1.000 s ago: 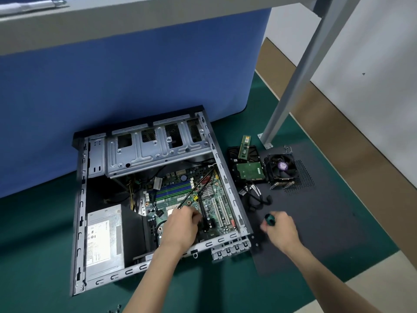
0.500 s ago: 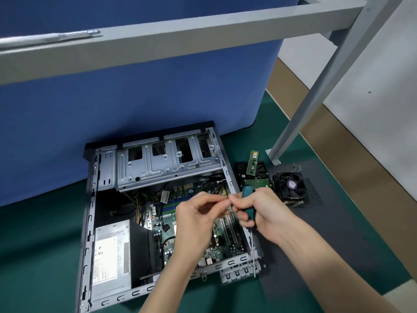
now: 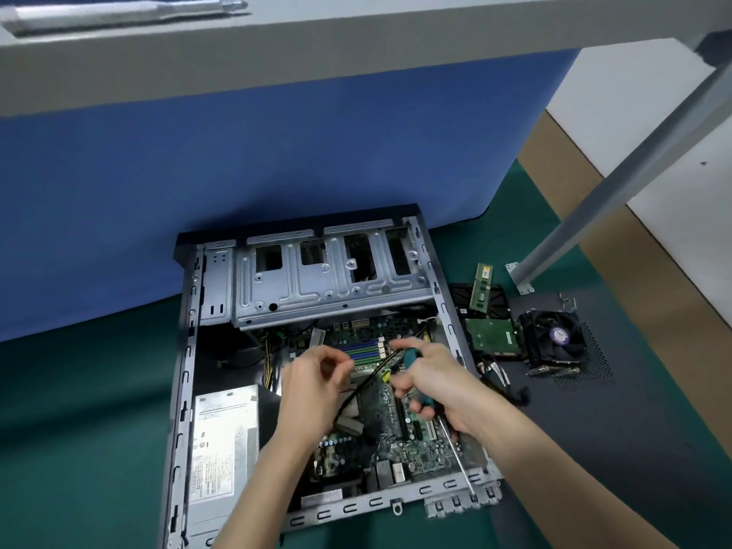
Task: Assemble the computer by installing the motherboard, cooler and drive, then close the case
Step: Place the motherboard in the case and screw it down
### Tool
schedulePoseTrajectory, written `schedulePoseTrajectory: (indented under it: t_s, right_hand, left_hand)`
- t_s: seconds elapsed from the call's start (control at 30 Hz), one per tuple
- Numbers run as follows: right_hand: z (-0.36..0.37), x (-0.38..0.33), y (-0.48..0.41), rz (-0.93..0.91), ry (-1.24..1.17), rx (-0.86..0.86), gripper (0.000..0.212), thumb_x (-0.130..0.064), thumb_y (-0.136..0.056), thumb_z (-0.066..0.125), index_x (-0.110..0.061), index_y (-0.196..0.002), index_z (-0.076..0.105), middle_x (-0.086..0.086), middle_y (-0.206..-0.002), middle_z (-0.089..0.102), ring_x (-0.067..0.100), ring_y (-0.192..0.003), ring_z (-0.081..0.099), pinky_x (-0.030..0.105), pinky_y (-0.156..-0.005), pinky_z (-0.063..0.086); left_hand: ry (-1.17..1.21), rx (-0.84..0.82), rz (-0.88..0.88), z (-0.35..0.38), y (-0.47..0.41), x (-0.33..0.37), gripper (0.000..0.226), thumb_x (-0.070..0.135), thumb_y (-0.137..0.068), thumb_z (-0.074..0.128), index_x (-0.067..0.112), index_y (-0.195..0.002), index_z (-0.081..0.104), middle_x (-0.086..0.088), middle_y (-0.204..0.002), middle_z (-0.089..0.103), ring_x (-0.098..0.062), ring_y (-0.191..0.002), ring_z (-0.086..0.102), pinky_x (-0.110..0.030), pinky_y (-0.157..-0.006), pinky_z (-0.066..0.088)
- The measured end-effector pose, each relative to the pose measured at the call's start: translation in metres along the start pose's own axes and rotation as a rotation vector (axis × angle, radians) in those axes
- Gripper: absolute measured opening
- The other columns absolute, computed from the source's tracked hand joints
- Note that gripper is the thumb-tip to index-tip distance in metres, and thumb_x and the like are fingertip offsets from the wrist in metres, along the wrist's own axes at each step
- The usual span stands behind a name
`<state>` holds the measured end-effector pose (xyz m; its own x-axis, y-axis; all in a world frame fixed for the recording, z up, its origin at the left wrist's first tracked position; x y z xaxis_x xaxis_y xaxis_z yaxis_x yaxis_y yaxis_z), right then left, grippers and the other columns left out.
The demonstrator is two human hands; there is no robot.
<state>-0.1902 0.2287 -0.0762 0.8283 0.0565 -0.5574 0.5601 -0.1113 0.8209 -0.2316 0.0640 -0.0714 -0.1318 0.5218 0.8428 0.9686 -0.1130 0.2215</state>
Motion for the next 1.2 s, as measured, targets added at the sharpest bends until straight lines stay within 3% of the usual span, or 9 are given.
schedulePoseTrajectory:
  t_s: [0.13,0.23,0.37,0.53,0.73,0.93,1.07,1.13,1.2]
  right_hand:
    - [0.006,-0.007,-0.029,-0.044,0.511,0.152,0.077,0.007,-0.091,0.035,-0.035,-0.152,0.016,0.019,-0.149,0.032,0.011,-0.044,0.057,0.020,-0.037,0.041]
    - [0.010,0.000,-0.049,-0.024,0.682,0.180,0.076,0.005,-0.093,0.040,-0.025,-0.155,0.008,0.018,-0.139,0.046,0.013,-0.053,0.061,0.020,-0.039,0.046]
    - [0.011,-0.001,-0.060,-0.078,0.986,0.282,0.081,0.013,-0.085,0.048,-0.016,-0.153,0.014,0.012,-0.122,0.059,0.026,-0.101,0.063,0.038,-0.084,0.055]
    - [0.010,-0.004,-0.059,-0.146,1.169,0.398,0.072,0.017,-0.085,0.050,-0.006,-0.148,0.025,0.011,-0.113,0.064,0.029,-0.103,0.062,0.044,-0.084,0.053]
    - [0.009,-0.004,-0.047,-0.236,1.062,0.421,0.080,0.018,-0.081,0.054,-0.009,-0.149,0.022,0.000,-0.082,0.061,0.023,-0.079,0.060,0.041,-0.078,0.050]
    - [0.009,-0.014,-0.011,-0.545,0.751,0.510,0.028,-0.004,-0.091,0.056,-0.021,-0.112,0.047,-0.009,-0.067,0.053,0.014,-0.062,0.057,0.035,-0.056,0.050]
    - [-0.016,-0.017,0.010,-0.690,0.402,0.571,0.014,-0.007,-0.091,0.057,-0.018,-0.101,0.059,-0.003,-0.077,0.065,0.015,-0.071,0.063,0.033,-0.068,0.054]
    - [-0.025,-0.022,0.022,-0.757,0.237,0.634,0.006,-0.019,-0.092,0.063,-0.016,-0.097,0.065,-0.008,-0.073,0.066,0.002,-0.063,0.060,0.017,-0.059,0.049]
    - [-0.033,-0.024,0.028,-0.775,0.112,0.714,0.011,-0.027,-0.090,0.067,-0.017,-0.093,0.066,-0.004,-0.066,0.065,0.004,-0.055,0.060,0.021,-0.052,0.047]
  left_hand:
    - [-0.032,-0.025,-0.116,0.007,-0.018,-0.024,0.010,0.014,-0.085,0.069,0.017,-0.077,0.064,0.005,-0.066,0.064,-0.015,-0.066,0.064,-0.012,-0.057,0.043]
    - [-0.016,-0.033,-0.143,0.013,-0.027,-0.031,0.015,0.013,-0.085,0.069,0.019,-0.073,0.062,0.003,-0.066,0.064,-0.020,-0.068,0.066,-0.021,-0.059,0.050]
    - [-0.026,-0.060,-0.152,0.021,-0.032,-0.034,0.016,0.015,-0.086,0.069,0.020,-0.072,0.062,0.001,-0.068,0.065,-0.022,-0.070,0.066,-0.032,-0.067,0.053]
    - [0.014,-0.069,-0.197,0.023,-0.033,-0.041,0.018,0.012,-0.087,0.067,0.019,-0.072,0.060,0.003,-0.066,0.063,-0.011,-0.060,0.061,-0.012,-0.053,0.043]
    - [0.111,-0.076,-0.263,0.020,-0.034,-0.048,0.017,0.009,-0.089,0.063,0.016,-0.075,0.060,0.000,-0.068,0.062,-0.007,-0.053,0.058,-0.016,-0.051,0.044]
    - [0.151,-0.117,-0.296,0.018,-0.039,-0.053,0.014,0.009,-0.088,0.065,0.011,-0.075,0.059,-0.002,-0.063,0.061,-0.007,-0.049,0.057,-0.019,-0.050,0.045]
    - [0.157,-0.218,-0.301,0.026,-0.041,-0.052,0.013,0.006,-0.086,0.066,0.007,-0.075,0.062,-0.004,-0.065,0.062,-0.014,-0.056,0.059,-0.026,-0.058,0.050]
    - [0.088,-0.232,-0.277,0.029,-0.043,-0.051,0.014,0.008,-0.085,0.068,0.010,-0.073,0.063,-0.004,-0.068,0.063,-0.016,-0.064,0.059,-0.029,-0.067,0.050]
    - [0.040,-0.256,-0.256,0.035,-0.042,-0.049,0.012,0.010,-0.084,0.070,0.011,-0.072,0.065,-0.002,-0.072,0.065,-0.015,-0.071,0.059,-0.030,-0.075,0.049]
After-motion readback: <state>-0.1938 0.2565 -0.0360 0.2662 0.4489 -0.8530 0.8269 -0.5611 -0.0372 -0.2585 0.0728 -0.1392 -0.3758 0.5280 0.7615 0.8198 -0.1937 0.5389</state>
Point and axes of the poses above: each hand's wrist, its own y-axis away from the middle knuckle, its own z-axis out of the palm, x = y × z, the point moved 7 cm from there along -y, towards the middle knuckle
